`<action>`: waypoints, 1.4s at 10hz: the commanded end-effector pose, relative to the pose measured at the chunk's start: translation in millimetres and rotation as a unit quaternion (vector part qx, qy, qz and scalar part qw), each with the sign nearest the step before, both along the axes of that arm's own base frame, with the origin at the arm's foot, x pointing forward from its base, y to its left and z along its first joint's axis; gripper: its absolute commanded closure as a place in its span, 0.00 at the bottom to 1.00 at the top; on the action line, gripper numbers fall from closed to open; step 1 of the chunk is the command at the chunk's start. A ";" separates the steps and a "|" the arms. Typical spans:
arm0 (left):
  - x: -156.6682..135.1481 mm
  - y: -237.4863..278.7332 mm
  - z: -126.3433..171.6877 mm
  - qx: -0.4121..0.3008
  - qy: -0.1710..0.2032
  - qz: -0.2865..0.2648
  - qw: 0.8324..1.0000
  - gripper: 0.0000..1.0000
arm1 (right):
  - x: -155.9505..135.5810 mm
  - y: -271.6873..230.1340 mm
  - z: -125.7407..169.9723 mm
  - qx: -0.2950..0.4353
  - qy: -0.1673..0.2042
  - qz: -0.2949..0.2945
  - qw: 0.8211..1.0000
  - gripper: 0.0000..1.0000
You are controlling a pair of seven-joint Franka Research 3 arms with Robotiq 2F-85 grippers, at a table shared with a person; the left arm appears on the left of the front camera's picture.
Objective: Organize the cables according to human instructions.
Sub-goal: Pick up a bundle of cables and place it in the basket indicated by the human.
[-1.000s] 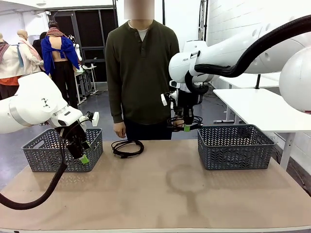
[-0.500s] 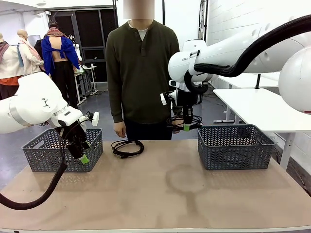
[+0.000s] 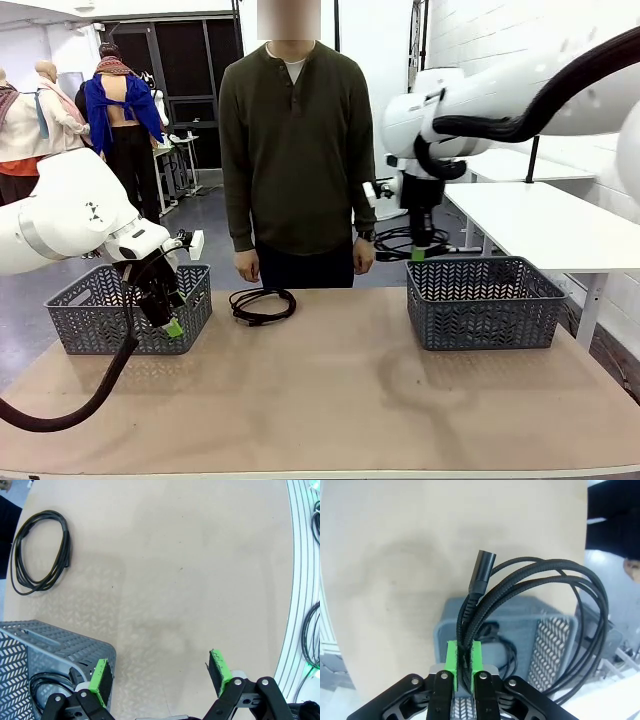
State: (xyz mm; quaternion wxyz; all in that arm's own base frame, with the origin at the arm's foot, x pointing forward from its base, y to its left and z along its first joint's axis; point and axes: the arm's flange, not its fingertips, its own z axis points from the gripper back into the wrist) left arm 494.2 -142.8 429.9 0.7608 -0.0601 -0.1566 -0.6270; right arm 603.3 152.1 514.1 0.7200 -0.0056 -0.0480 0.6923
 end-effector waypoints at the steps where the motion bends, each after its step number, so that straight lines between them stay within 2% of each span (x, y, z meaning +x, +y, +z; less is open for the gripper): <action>1: -0.2 -0.1 3.4 0.001 0.005 0.000 1.000 0.00 | -29.6 -37.3 -10.6 0.013 -0.023 0.029 0.999 1.00; 3: -0.2 -0.1 3.4 0.001 0.005 0.000 1.000 0.00 | -34.2 -70.8 -19.5 0.020 -0.024 0.048 0.998 1.00; 6: -0.2 -0.1 3.4 0.001 0.005 0.000 1.000 0.00 | -32.7 -104.4 -39.7 0.025 -0.032 0.034 0.999 1.00; 11: -0.2 -0.1 3.4 0.001 0.005 0.000 1.000 0.00 | -10.5 -126.2 -60.8 0.014 -0.045 0.016 0.999 1.00; 14: -0.2 -0.1 3.4 0.001 0.005 0.000 1.000 0.00 | 7.0 -131.2 -67.9 0.014 -0.040 0.014 0.999 1.00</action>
